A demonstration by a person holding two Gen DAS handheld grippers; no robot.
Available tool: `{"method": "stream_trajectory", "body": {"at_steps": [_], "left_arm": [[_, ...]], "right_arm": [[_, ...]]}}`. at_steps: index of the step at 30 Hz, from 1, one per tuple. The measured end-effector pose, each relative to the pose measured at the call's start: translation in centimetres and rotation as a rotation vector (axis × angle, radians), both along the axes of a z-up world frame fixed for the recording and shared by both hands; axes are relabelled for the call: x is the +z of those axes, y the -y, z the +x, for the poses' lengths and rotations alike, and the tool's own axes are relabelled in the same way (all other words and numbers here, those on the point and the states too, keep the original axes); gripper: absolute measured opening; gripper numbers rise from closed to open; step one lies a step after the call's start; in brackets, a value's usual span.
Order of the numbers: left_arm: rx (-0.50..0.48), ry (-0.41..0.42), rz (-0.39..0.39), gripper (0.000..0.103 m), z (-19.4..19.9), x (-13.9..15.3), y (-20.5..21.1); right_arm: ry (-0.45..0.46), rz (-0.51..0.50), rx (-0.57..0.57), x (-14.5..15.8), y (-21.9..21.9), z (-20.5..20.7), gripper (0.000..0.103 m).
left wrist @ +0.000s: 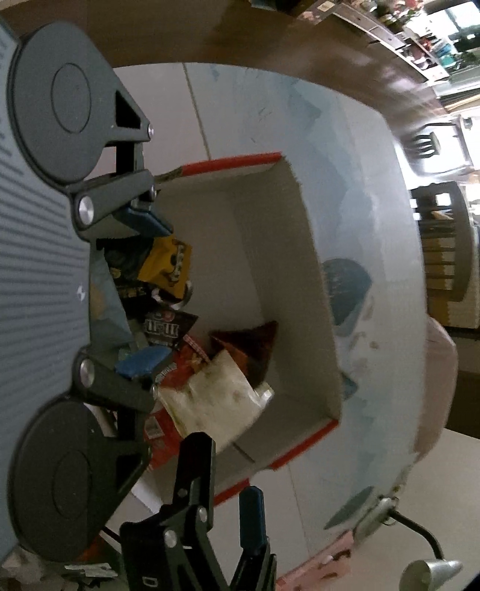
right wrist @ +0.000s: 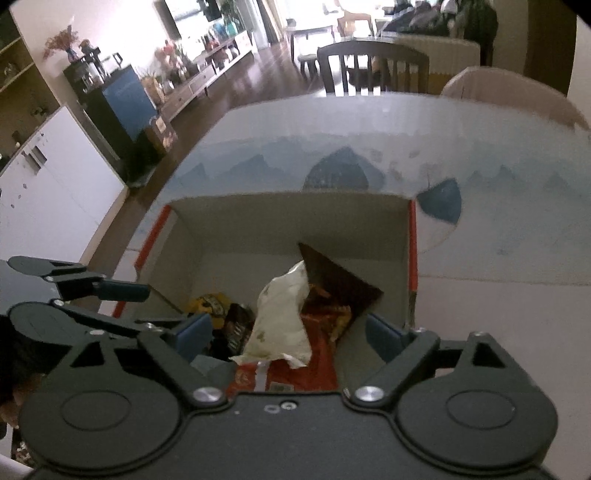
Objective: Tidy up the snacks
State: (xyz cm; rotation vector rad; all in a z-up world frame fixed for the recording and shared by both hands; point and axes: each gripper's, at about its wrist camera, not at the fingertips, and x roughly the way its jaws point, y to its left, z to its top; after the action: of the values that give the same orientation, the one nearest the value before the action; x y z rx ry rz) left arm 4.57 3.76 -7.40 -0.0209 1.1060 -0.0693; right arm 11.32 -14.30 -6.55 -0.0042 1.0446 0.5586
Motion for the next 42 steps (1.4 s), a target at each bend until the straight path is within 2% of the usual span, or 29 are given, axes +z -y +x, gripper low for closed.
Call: {"method": "stream_trajectory", "body": {"at_steps": [1,4,8,10,14,18,22,31,35,42], "left_arm": [[0.0,0.014,-0.004,0.072,-0.3,0.4,-0.1],[0.002,0.047,-0.01,0.074,-1.1,1.4,-0.3],[0.008,0.087,-0.022,0.076,-2.1,2.6,-0.8],[0.008,0.103,-0.031,0.083,-2.8,3.1,-1.0],[0.014,0.138,-0.048,0.086,-4.1,4.0,-1.4],[0.024,0.196,-0.043,0.101,-5.4,4.8,-1.6],[0.042,0.235,-0.048,0.101,-6.5,5.5,-2.0],[0.072,0.241,-0.063,0.101,-7.8,5.5,-2.1],[0.088,0.259,-0.052,0.101,-8.3,5.8,-2.0],[0.053,0.249,-0.053,0.101,-8.8,5.5,-1.0]], "right_arm": [[0.019,0.004,0.0,0.4,0.0,-0.4,0.092],[0.073,-0.008,0.014,1.4,-0.2,-1.6,0.1],[0.127,0.007,0.007,2.7,-0.1,-3.2,0.102],[0.149,0.018,-0.011,3.1,0.2,-3.8,0.103],[0.174,0.043,-0.055,3.7,0.5,-5.1,0.103],[0.219,0.049,-0.092,4.1,0.4,-6.6,0.103],[0.274,0.054,-0.13,3.9,0.3,-8.3,0.103],[0.418,0.032,-0.19,4.7,0.1,-10.6,0.103],[0.4,0.031,-0.213,4.4,0.4,-10.6,0.103],[0.358,0.055,-0.264,3.8,1.3,-10.4,0.103]]}}
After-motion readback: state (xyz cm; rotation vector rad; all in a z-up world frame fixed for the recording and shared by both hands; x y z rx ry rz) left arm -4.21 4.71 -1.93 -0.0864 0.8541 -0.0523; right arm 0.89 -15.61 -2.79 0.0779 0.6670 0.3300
